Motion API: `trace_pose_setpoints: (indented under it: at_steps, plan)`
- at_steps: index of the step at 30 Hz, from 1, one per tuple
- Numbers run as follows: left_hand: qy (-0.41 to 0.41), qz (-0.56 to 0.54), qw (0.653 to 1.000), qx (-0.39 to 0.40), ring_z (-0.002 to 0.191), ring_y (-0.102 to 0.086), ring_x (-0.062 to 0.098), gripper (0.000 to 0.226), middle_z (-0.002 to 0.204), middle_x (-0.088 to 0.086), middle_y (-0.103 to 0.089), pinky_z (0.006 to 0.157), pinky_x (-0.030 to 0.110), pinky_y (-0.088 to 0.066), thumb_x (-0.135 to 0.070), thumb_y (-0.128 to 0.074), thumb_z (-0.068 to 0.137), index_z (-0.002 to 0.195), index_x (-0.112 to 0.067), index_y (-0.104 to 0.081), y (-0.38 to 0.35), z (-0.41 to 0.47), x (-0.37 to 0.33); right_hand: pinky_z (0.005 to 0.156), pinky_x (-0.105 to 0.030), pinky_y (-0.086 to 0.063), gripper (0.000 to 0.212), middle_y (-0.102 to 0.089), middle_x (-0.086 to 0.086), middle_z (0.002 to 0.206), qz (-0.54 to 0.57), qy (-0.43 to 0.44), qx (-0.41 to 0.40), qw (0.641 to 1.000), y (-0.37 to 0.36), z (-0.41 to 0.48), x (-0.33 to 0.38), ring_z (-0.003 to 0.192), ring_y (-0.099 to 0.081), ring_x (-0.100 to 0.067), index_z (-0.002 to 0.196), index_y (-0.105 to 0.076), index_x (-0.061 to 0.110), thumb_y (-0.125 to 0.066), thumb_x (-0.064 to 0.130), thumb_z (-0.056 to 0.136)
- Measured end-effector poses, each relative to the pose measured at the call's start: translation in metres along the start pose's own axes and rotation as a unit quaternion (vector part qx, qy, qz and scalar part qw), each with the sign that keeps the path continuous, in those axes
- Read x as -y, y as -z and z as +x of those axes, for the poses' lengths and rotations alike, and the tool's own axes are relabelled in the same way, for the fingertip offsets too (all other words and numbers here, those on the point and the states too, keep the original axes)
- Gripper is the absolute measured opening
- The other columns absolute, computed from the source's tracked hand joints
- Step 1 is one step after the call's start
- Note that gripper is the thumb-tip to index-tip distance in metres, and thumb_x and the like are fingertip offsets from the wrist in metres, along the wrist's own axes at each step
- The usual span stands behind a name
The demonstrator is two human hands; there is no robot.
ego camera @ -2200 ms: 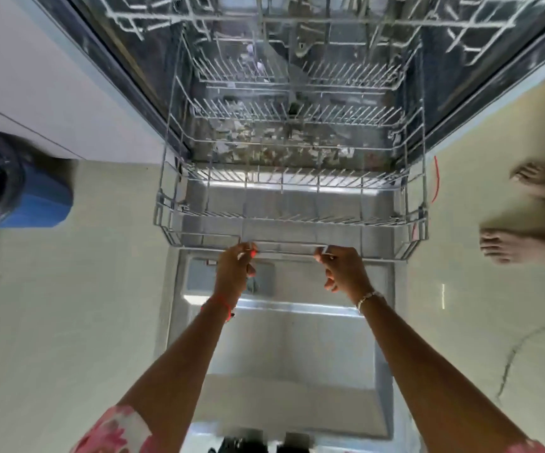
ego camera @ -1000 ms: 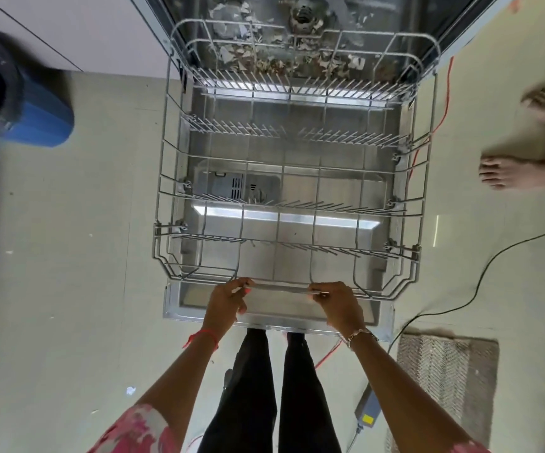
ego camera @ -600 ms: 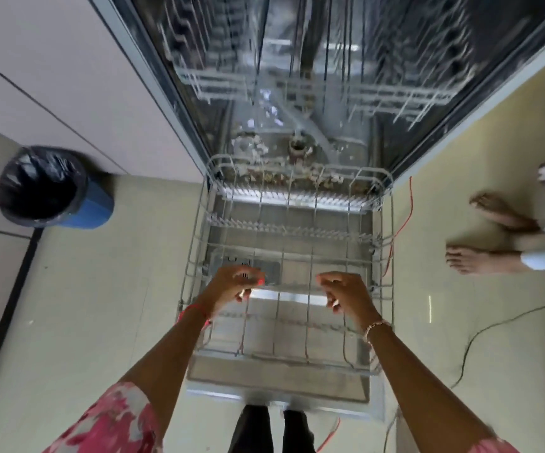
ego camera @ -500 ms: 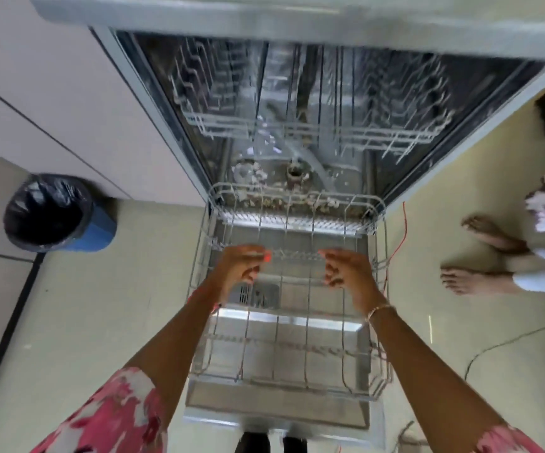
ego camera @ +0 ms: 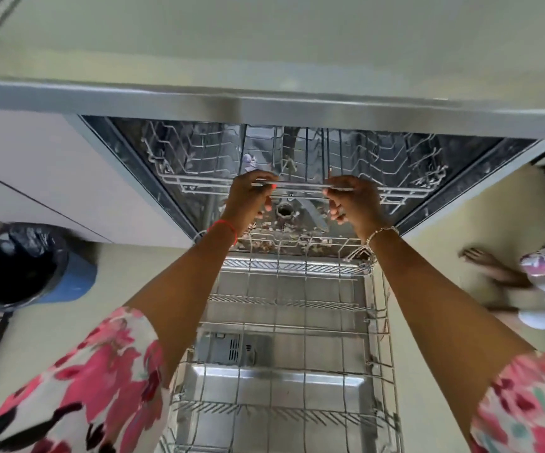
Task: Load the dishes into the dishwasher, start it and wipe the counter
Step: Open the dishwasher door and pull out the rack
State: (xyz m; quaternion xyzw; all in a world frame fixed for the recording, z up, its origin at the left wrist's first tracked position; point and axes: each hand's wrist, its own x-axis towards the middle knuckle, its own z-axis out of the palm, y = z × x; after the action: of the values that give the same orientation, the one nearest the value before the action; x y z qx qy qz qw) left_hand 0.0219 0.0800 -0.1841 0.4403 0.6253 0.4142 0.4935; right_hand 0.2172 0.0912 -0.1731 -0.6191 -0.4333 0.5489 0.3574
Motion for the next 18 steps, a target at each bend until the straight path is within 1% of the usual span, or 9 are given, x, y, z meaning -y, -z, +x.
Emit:
trace_pose_setpoints:
  at_steps: [2, 5, 8, 10, 12, 13, 15, 16, 18]
  plan:
    - [-0.009, 0.025, 1.000, 0.004, 0.035, -0.045, 0.002, 0.013, 0.049, -0.004, -0.055, 0.035, 0.014, -0.035, -0.004, -0.058, 0.088, 0.097, -0.008, -0.066, 0.003, 0.003, 0.003, 0.032, -0.012, -0.034, 0.008, -0.051, 0.004, 0.039, -0.029, 0.021, -0.005, 0.999, 0.002, 0.003, -0.002, 0.029, -0.042, -0.005, 0.093, -0.064, 0.001, -0.064, 0.002, 0.084]
    - [-0.003, 0.024, 1.000, 0.001, 0.034, -0.043, 0.000, 0.012, 0.060, 0.002, -0.055, 0.034, 0.013, -0.031, -0.004, -0.057, 0.088, 0.095, -0.008, -0.065, 0.004, 0.001, 0.001, 0.031, -0.013, -0.034, 0.011, -0.050, 0.005, 0.035, -0.031, 0.028, 0.002, 0.999, 0.003, 0.003, -0.001, 0.028, -0.041, -0.004, 0.096, -0.062, -0.001, -0.063, 0.001, 0.085]
    - [0.019, -0.002, 1.000, -0.008, 0.032, -0.040, 0.001, 0.014, 0.065, 0.007, -0.053, 0.033, 0.014, -0.030, 0.001, -0.054, 0.089, 0.098, 0.000, -0.064, 0.000, -0.010, -0.004, 0.030, -0.015, -0.037, 0.017, -0.051, -0.003, 0.048, -0.056, 0.027, 0.018, 0.998, 0.002, -0.005, -0.003, 0.028, -0.042, -0.004, 0.103, -0.062, 0.003, -0.060, 0.001, 0.087]
    - [0.034, -0.020, 0.999, -0.007, 0.031, -0.038, 0.000, 0.017, 0.062, 0.005, -0.054, 0.032, 0.012, -0.028, 0.006, -0.051, 0.089, 0.101, 0.004, -0.063, -0.002, -0.024, -0.004, 0.031, -0.016, -0.038, 0.018, -0.053, -0.001, 0.053, -0.072, 0.025, 0.039, 0.996, 0.004, -0.015, -0.007, 0.028, -0.041, -0.002, 0.106, -0.061, 0.005, -0.058, 0.000, 0.088]
    - [0.050, -0.034, 0.998, -0.006, 0.030, -0.038, -0.001, 0.022, 0.053, -0.003, -0.057, 0.031, 0.011, -0.028, 0.011, -0.048, 0.088, 0.102, 0.000, -0.061, -0.004, -0.043, -0.003, 0.030, -0.015, -0.036, 0.017, -0.055, 0.007, 0.047, -0.073, 0.018, 0.065, 0.995, 0.009, -0.030, -0.012, 0.028, -0.041, -0.003, 0.102, -0.061, 0.009, -0.056, -0.001, 0.089]
    - [0.059, -0.047, 0.997, -0.008, 0.030, -0.037, -0.001, 0.023, 0.049, -0.007, -0.057, 0.031, 0.011, -0.028, 0.013, -0.047, 0.087, 0.101, -0.001, -0.060, -0.004, -0.054, -0.002, 0.030, -0.015, -0.035, 0.017, -0.055, 0.007, 0.047, -0.071, 0.013, 0.074, 0.995, 0.011, -0.040, -0.016, 0.029, -0.042, -0.004, 0.098, -0.061, 0.011, -0.057, -0.001, 0.088]
    - [0.080, -0.062, 0.995, -0.012, 0.030, -0.039, -0.001, 0.024, 0.045, -0.008, -0.055, 0.032, 0.010, -0.029, 0.016, -0.045, 0.086, 0.100, 0.003, -0.059, -0.004, -0.081, 0.004, 0.030, -0.014, -0.034, 0.014, -0.060, 0.001, 0.055, -0.064, -0.011, 0.074, 0.995, 0.015, -0.064, -0.027, 0.029, -0.045, -0.005, 0.096, -0.063, 0.010, -0.060, 0.000, 0.087]
    - [0.094, -0.059, 0.994, -0.010, 0.030, -0.040, -0.002, 0.024, 0.048, -0.005, -0.055, 0.032, 0.010, -0.029, 0.016, -0.044, 0.087, 0.102, 0.005, -0.059, -0.003, -0.099, 0.005, 0.029, -0.015, -0.034, 0.014, -0.061, -0.005, 0.057, -0.065, -0.029, 0.074, 0.995, 0.015, -0.080, -0.032, 0.029, -0.047, -0.007, 0.098, -0.063, 0.009, -0.062, 0.003, 0.086]
    - [0.122, -0.047, 0.991, 0.002, 0.031, -0.039, -0.002, 0.020, 0.063, 0.005, -0.053, 0.031, 0.011, -0.028, 0.013, -0.044, 0.089, 0.100, 0.009, -0.060, -0.001, -0.139, 0.010, 0.028, -0.014, -0.031, 0.013, -0.058, -0.014, 0.057, -0.056, -0.069, 0.078, 0.993, 0.016, -0.117, -0.042, 0.027, -0.046, -0.010, 0.097, -0.065, 0.008, -0.065, 0.007, 0.085]
